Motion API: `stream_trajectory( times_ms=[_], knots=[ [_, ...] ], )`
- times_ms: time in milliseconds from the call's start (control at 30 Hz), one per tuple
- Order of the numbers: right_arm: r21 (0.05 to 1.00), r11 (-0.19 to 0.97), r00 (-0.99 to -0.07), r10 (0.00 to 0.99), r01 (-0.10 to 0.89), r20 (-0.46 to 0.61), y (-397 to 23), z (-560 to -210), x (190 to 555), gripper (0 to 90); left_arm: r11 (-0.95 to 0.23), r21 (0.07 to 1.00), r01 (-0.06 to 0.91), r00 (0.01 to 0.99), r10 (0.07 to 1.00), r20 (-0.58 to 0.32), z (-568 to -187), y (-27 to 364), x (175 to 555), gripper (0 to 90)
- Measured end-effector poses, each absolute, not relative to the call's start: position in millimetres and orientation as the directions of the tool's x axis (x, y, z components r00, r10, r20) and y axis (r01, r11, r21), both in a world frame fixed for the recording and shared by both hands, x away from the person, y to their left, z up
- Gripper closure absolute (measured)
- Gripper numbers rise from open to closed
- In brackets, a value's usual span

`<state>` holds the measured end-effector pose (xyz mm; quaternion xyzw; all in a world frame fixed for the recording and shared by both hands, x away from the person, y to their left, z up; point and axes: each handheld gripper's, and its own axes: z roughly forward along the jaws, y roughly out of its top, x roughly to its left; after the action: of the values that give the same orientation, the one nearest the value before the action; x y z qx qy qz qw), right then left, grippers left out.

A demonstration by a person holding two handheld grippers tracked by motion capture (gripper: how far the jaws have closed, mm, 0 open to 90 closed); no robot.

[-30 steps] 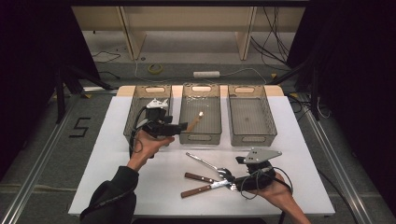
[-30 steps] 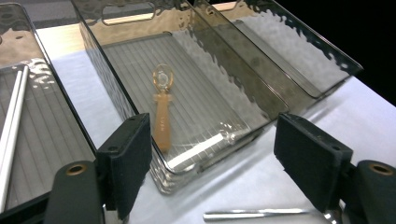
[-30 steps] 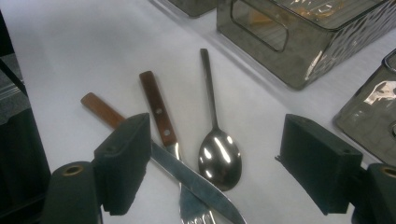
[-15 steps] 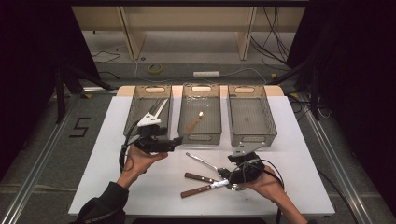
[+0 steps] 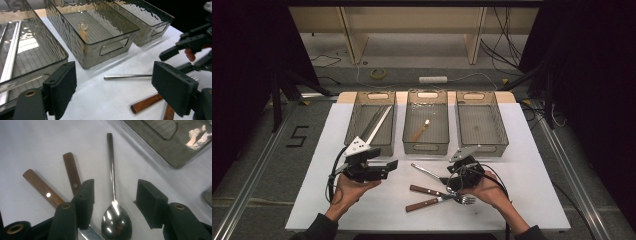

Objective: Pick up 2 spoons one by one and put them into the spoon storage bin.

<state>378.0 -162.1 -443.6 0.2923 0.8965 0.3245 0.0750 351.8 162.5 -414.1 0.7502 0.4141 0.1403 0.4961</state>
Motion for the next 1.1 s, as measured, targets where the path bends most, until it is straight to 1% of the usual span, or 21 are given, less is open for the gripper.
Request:
stream_trajectory(
  times_ms=[233,500,533,567,667,700,1100],
  knots=[
    [0.601,0.637,-0.825,0.56,0.482,0.068,-155,-449,387,57.4,-0.179,0.87,0.459,0.639,0.747,-0.184,-416,161,341,18.9],
    [0.561,0.658,-0.826,0.558,0.502,0.083,-148,-458,394,63.1,-0.172,0.879,0.445,0.65,0.737,-0.185,-419,163,332,18.7],
    [0.549,0.651,-0.814,0.573,0.524,0.098,-146,-458,393,63.3,-0.168,0.879,0.447,0.649,0.737,-0.189,-420,163,331,18.7],
    [0.553,0.663,-0.825,0.558,0.504,0.082,-146,-459,395,63.8,-0.169,0.878,0.447,0.65,0.736,-0.189,-420,163,330,18.7],
    [0.537,0.678,-0.831,0.551,0.502,0.081,-145,-462,397,66.7,-0.179,0.875,0.449,0.652,0.735,-0.184,-421,162,328,18.7],
    [0.528,0.673,-0.824,0.559,0.517,0.094,-144,-462,397,67.5,-0.178,0.875,0.45,0.652,0.736,-0.185,-421,162,327,18.7],
    [0.495,0.692,-0.827,0.551,0.525,0.108,-141,-467,401,74.5,-0.164,0.88,0.445,0.653,0.732,-0.194,-420,164,320,18.6]
  ],
)
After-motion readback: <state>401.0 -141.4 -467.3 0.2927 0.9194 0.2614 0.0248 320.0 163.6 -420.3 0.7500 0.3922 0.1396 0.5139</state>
